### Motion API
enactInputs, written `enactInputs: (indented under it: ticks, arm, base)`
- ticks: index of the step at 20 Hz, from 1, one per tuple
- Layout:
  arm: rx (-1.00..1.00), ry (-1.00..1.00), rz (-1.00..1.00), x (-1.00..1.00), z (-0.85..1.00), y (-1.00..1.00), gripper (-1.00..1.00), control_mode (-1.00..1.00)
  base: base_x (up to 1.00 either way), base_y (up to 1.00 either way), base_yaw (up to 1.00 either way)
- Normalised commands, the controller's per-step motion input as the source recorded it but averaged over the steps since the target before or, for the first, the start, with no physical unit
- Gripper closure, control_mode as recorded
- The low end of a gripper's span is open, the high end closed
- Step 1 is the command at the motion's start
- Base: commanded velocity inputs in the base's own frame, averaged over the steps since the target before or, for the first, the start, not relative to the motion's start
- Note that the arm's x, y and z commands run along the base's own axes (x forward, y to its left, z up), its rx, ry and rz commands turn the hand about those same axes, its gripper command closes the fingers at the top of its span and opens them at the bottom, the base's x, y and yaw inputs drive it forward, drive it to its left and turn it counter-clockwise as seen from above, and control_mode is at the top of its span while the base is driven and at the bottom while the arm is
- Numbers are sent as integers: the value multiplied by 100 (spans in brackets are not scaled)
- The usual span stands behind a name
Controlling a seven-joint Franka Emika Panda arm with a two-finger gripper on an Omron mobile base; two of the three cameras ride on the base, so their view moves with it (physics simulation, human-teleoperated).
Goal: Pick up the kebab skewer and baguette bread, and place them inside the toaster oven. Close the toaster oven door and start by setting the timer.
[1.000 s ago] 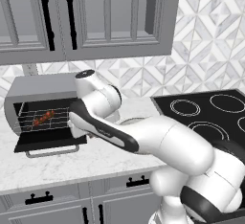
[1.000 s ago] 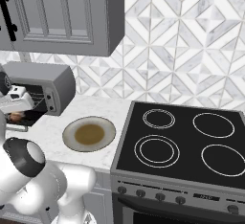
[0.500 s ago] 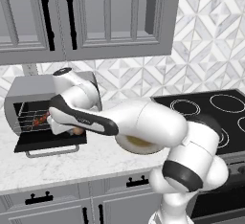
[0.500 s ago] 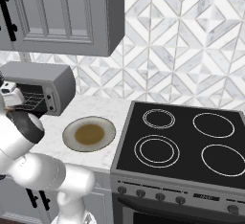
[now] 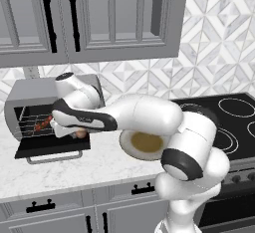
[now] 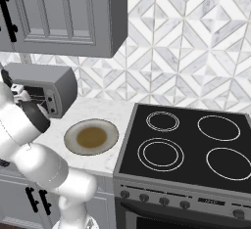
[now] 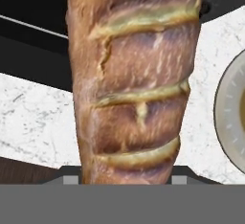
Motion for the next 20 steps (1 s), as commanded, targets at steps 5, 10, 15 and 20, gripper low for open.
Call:
enactInputs:
  ticks: [5, 10, 15, 20]
  arm:
    - [1, 0, 0, 41, 0, 9, 100, -100]
    - [0, 0, 0, 27, 0, 18, 100, -100]
    - [0, 0, 0, 21, -1, 21, 100, -100]
    - [0, 0, 0, 31, -5, 13, 100, -100]
  base:
    - [0, 0, 0]
    - [0, 0, 0]
    - [0, 0, 0]
    - [0, 0, 0]
